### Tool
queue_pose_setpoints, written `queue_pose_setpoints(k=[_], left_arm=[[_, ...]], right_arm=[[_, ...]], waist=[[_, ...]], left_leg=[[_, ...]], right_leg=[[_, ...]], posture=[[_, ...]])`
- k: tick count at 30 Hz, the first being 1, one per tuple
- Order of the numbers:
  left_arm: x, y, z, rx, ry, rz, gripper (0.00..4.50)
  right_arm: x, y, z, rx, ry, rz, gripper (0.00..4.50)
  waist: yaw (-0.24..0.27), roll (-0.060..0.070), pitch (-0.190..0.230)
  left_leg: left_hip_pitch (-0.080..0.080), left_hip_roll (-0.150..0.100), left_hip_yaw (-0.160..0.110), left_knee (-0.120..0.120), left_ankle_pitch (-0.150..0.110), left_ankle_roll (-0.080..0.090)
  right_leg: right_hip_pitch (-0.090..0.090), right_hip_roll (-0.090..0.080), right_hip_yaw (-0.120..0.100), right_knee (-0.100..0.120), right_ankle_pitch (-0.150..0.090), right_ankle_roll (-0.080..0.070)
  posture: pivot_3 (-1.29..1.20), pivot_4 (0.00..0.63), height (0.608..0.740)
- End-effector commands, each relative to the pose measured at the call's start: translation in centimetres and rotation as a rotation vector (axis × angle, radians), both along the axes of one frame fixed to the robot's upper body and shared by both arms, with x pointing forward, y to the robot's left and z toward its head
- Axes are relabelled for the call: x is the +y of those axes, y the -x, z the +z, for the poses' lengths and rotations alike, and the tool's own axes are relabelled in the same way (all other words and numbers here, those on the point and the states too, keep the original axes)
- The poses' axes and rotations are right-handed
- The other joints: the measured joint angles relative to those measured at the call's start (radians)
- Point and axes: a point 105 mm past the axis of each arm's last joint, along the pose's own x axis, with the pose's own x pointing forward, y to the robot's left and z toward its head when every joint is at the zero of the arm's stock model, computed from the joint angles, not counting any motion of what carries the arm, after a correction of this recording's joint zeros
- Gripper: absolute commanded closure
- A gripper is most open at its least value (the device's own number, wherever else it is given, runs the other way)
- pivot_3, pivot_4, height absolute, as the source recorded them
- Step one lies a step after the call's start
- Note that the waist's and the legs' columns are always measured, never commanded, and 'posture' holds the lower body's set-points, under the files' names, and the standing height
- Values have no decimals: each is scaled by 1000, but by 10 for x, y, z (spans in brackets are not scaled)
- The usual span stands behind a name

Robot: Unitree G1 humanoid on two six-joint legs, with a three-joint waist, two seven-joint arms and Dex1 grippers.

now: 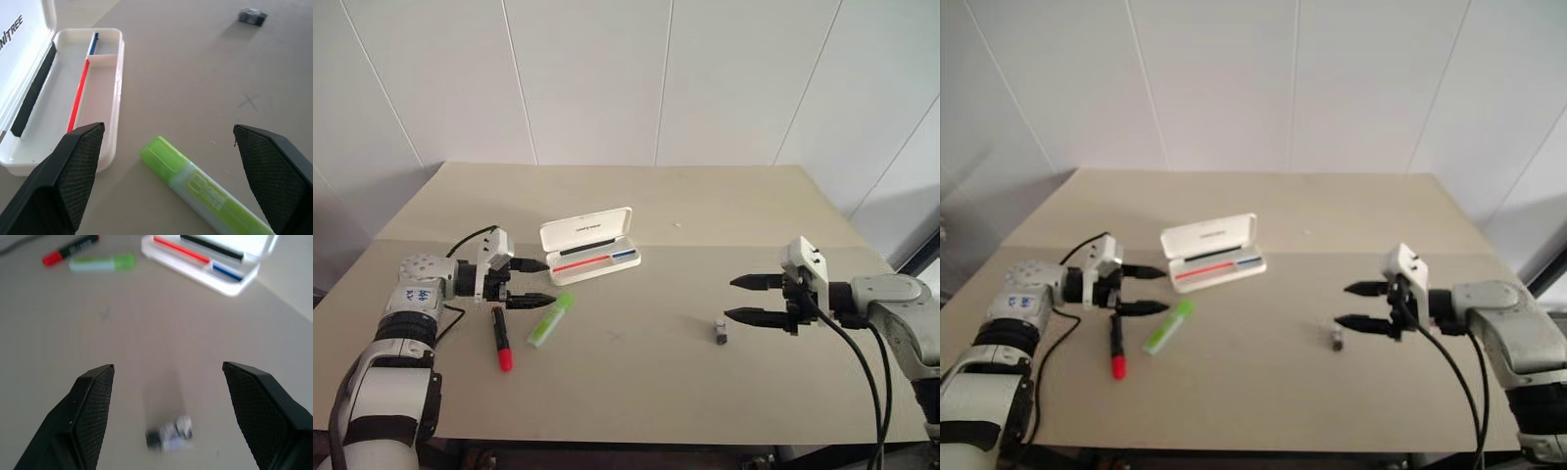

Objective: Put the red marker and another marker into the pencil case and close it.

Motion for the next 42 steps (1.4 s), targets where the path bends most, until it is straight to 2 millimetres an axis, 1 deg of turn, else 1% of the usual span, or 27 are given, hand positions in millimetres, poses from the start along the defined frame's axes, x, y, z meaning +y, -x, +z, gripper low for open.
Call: queue_pose_setpoints(k=[1, 5, 7, 10, 12, 14, 15, 18, 20, 24, 27, 36, 42], left_arm=[[2, -3, 14, -24, 7, 28, 8], [-5, -2, 14, 12, 24, -3, 8], [-9, -1, 14, 29, 11, -34, 8], [-16, -5, 12, 55, -2, -36, 8], [-22, -9, 11, 71, -11, -29, 8], [-29, -15, 13, 48, -10, -9, 8], [-30, -19, 13, 29, -15, 11, 8], [-32, -30, 6, 35, -50, 96, 8], [-37, -33, 8, 29, -47, 101, 8], [-58, -36, 7, 30, -82, 51, 8], [-69, -39, 6, 29, -91, 43, 8], [-76, -51, -3, 19, -139, 124, 8], [-87, -59, -7, 13, -146, 179, 8]], right_arm=[[7, 5, 8, -46, -27, 11, 0], [8, 7, 8, -55, -51, -3, 0], [9, 11, 9, -57, -55, 0, 0], [13, 18, 7, -51, -63, 4, 0], [14, 21, 5, -46, -68, -1, 0], [16, 23, 5, -46, -76, -9, 0], [17, 24, 5, -47, -80, -11, 0], [19, 26, 2, -50, -98, -27, 0], [20, 27, 2, -55, -103, -38, 0], [19, 31, 0, -58, -121, -68, 0], [19, 35, -3, -53, -128, -87, 0], [18, 33, 0, -71, -140, -124, 0], [18, 33, 0, -77, -145, -130, 0]], waist=[[3, 0, 0], [6, 0, 0], [8, 0, 0], [9, -1, 0], [8, -1, 0], [8, -1, 1], [7, -1, 1], [4, -1, 1], [4, -1, 1], [8, -2, 1], [12, -2, 1], [6, -3, 2], [9, -3, 2]], left_leg=[[0, 0, 0, 0, 0, 0], [0, -1, 0, 1, 0, 0], [0, -1, 0, 1, 0, 0], [0, -1, -1, 1, 0, 0], [0, -1, -1, 1, 0, 0], [0, -1, -1, 1, 0, 0], [0, -1, -1, 1, 0, 0], [0, -1, -1, 1, 0, 0], [1, -1, -1, 1, 0, 0], [0, -1, -1, 1, 0, 0], [0, -1, -1, 1, 0, 0], [1, -1, -1, 1, 0, 0], [0, -1, -1, 2, 0, 0]], right_leg=[[0, 0, 0, 0, 0, 0], [0, 0, 0, 0, 0, 0], [0, 0, 0, 1, 0, 0], [0, 0, 0, 0, 0, 0], [1, 0, 0, 0, 0, 0], [1, 0, 0, 0, 0, 0], [1, 0, 0, 1, 0, 0], [1, 0, 0, 1, 0, 0], [1, 0, 0, 1, 0, 0], [1, 0, 0, 1, 0, 0], [1, 0, 0, 1, 0, 1], [1, 0, 0, 2, 0, 1], [1, 0, 0, 1, 0, 1]], posture=[[0, 150, 740], [0, 150, 740], [0, 150, 740], [0, 150, 740], [0, 150, 740], [0, 150, 740], [0, 150, 740], [0, 150, 740], [0, 150, 740], [0, 150, 740], [0, 150, 740], [0, 150, 740], [0, 150, 740]])
